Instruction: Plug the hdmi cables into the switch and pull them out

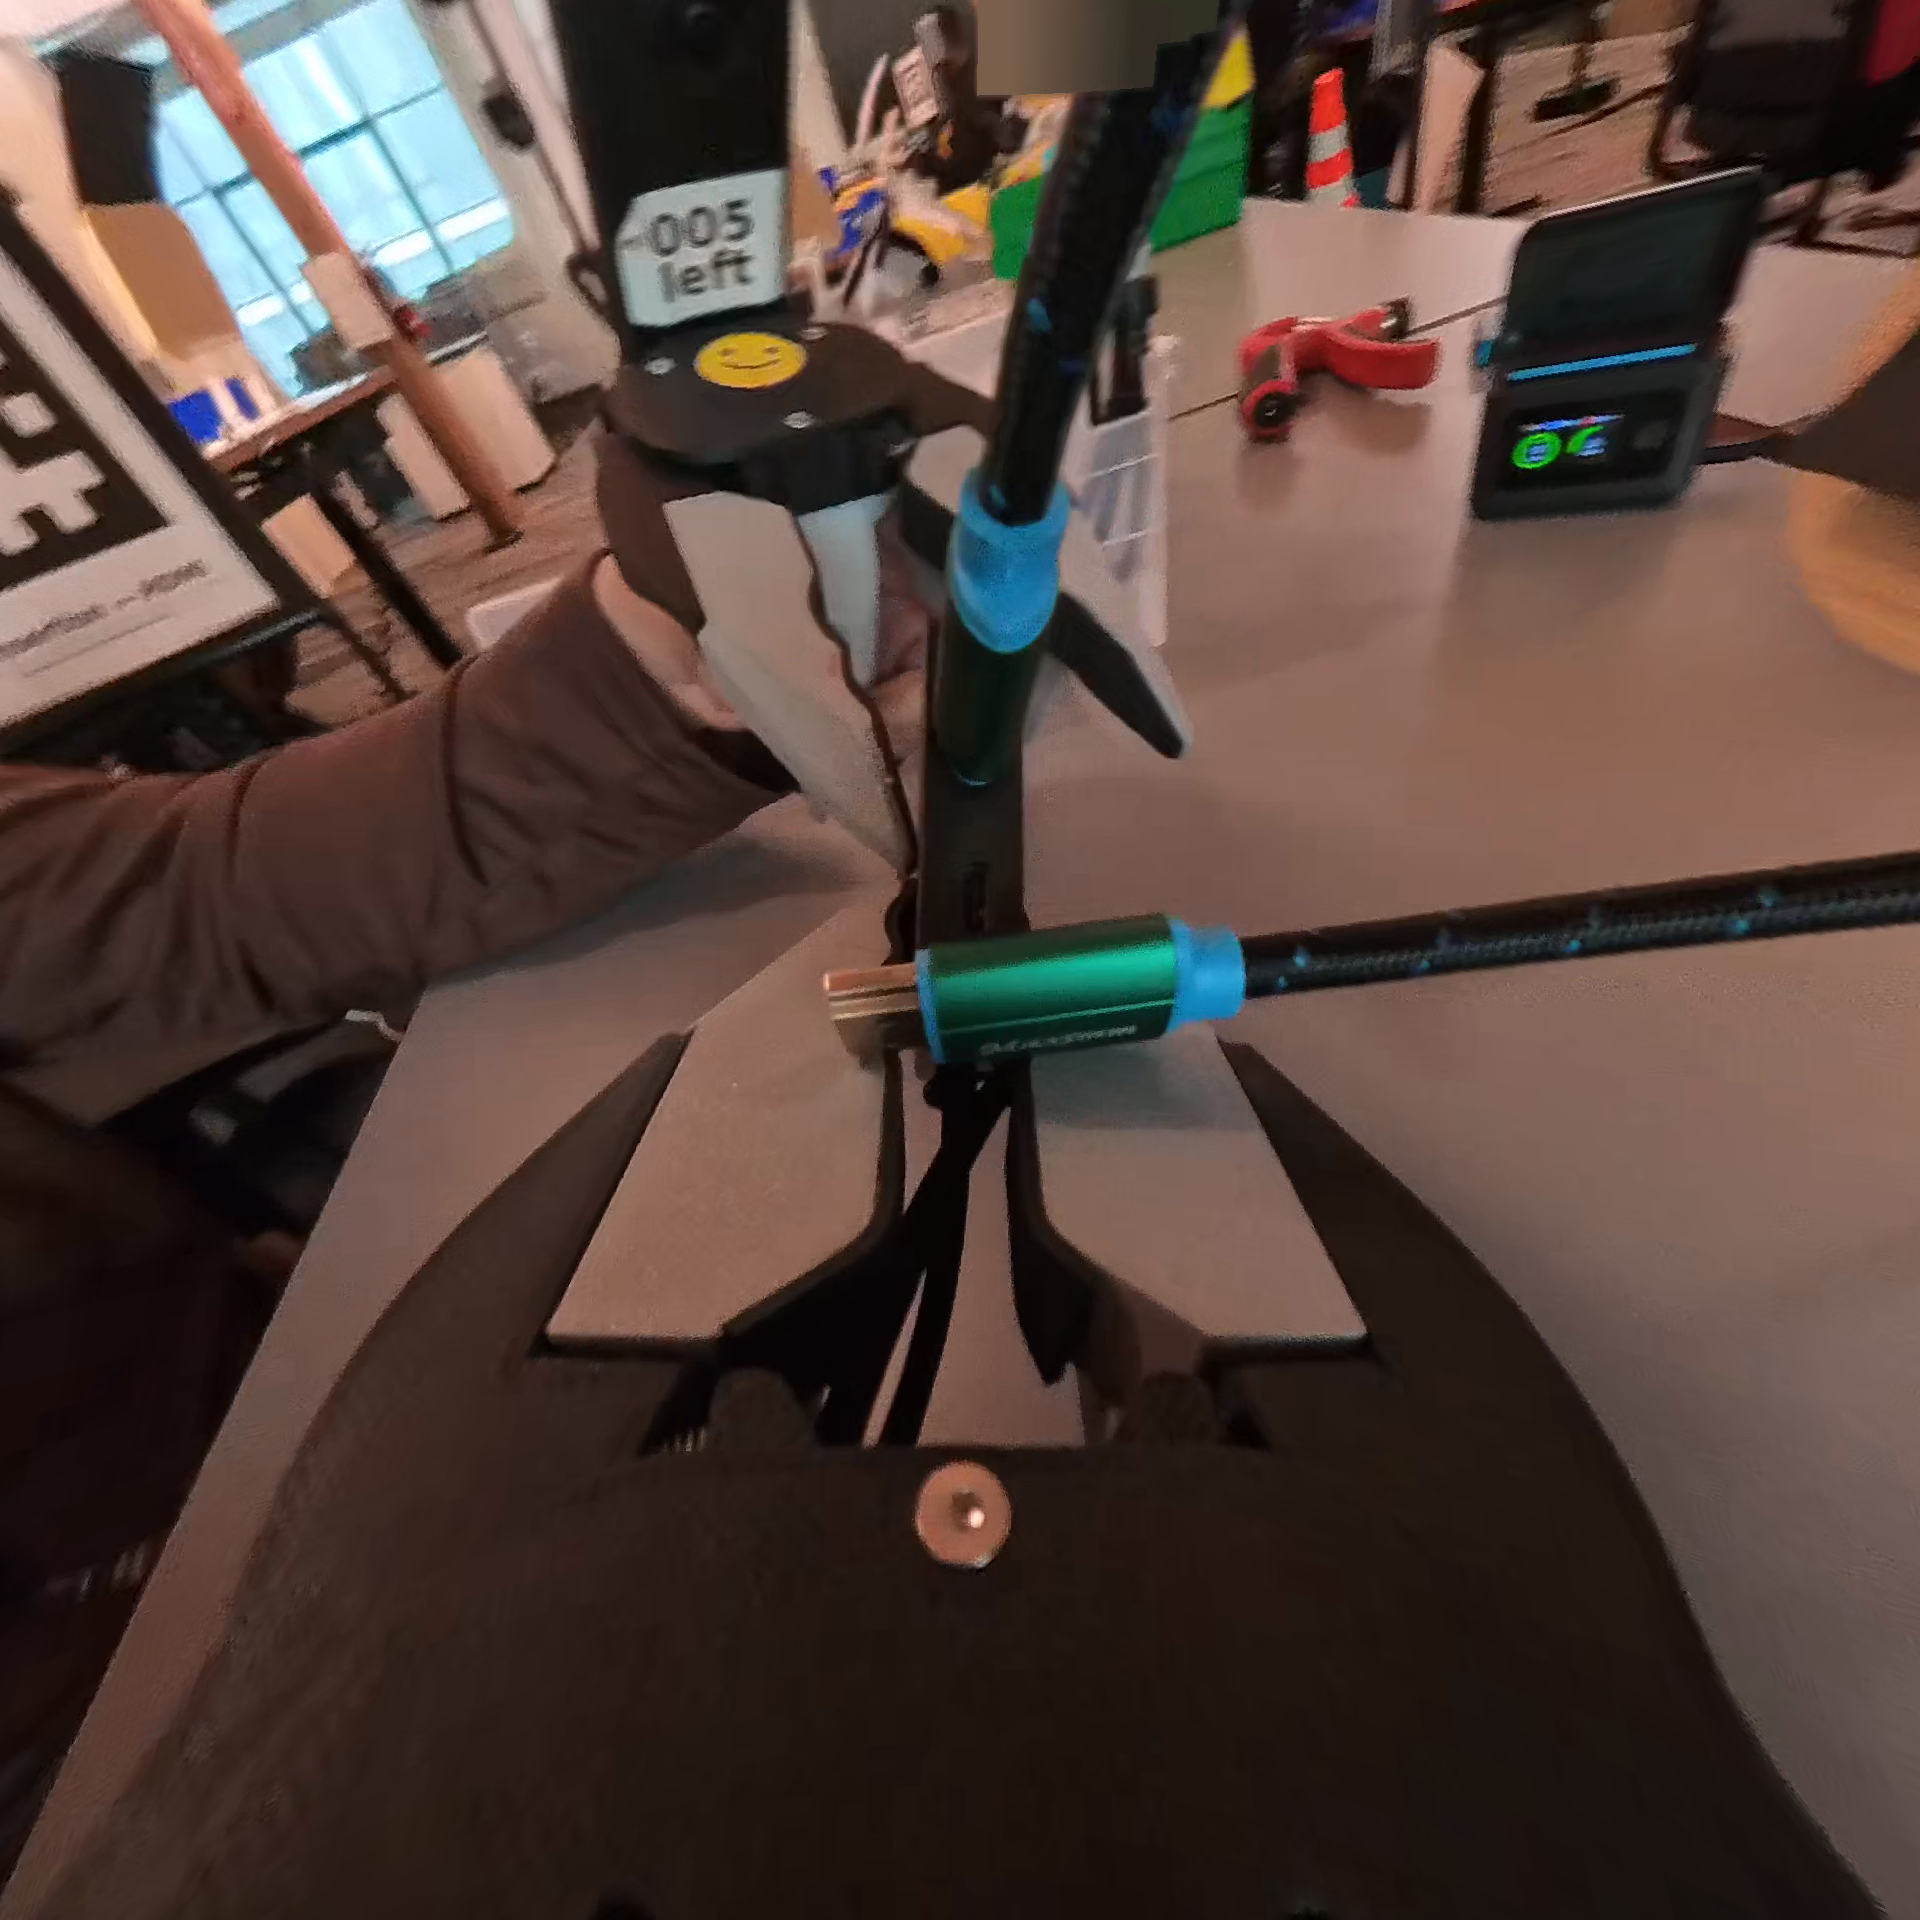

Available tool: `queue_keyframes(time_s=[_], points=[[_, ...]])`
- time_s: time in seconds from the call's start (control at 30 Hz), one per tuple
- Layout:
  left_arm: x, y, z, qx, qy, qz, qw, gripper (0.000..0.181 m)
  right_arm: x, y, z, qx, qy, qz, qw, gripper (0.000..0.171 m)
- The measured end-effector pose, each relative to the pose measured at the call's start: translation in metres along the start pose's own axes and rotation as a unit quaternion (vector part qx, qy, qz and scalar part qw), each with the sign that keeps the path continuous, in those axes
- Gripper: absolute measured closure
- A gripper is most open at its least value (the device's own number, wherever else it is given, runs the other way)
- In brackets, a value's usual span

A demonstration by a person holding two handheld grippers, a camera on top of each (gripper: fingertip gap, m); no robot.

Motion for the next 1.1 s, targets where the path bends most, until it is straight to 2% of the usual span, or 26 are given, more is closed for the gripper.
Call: queue_keyframes(time_s=[0.03,0.13,0.2,0.3,0.4,0.5,0.6,0.8,0.93,1.1], points=[[-0.002,0.002,0.002,0.002,0.016,0.004,1.0,0.129,-0.001,0.001,-0.002,0.004,-0.009,-0.007,1.0,0.16],[-0.002,0.005,0.015,-0.003,0.078,0.003,0.997,0.154,0.001,0.003,-0.007,-0.002,-0.04,-0.021,0.999,0.157],[-0.002,0.005,0.026,-0.029,0.111,0.016,0.993,0.162,0.005,0.004,-0.011,-0.016,-0.077,-0.027,0.997,0.156],[-0.005,0.006,0.033,-0.034,0.129,0.009,0.991,0.163,0.01,0.006,-0.015,-0.018,-0.102,-0.043,0.994,0.155],[-0.006,0.007,0.028,-0.023,0.122,-0.007,0.992,0.166,0.01,0.007,-0.012,0.005,-0.073,-0.054,0.996,0.152],[0.006,-0.001,0.021,-0.023,0.105,0.031,0.994,0.17,0.013,0.0,-0.005,0.001,-0.046,-0.023,0.999,0.149],[0.009,-0.003,0.02,-0.008,0.117,0.05,0.992,0.17,0.019,-0.006,-0.003,-0.019,-0.057,0.001,0.998,0.157],[0.001,0.006,0.024,0.031,0.158,0.026,0.987,0.169,0.017,-0.001,-0.012,0.003,-0.078,-0.033,0.996,0.16],[-0.01,0.014,0.032,-0.019,0.15,-0.012,0.988,0.17,0.009,0.008,-0.014,0.024,-0.066,-0.083,0.994,0.159],[-0.008,0.005,0.026,0.0,0.13,0.029,0.991,0.17,0.018,-0.005,-0.008,0.006,-0.054,-0.025,0.998,0.152]])
Point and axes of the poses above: each gripper's, where its closed fingertips meet, x back along the fingers, y out of its underside, z = x × y across the jaws, the point moved 8 cm from there along x, back along the fingers, and after that the axes turned 8 degrees about z, right-handed, at the moved point
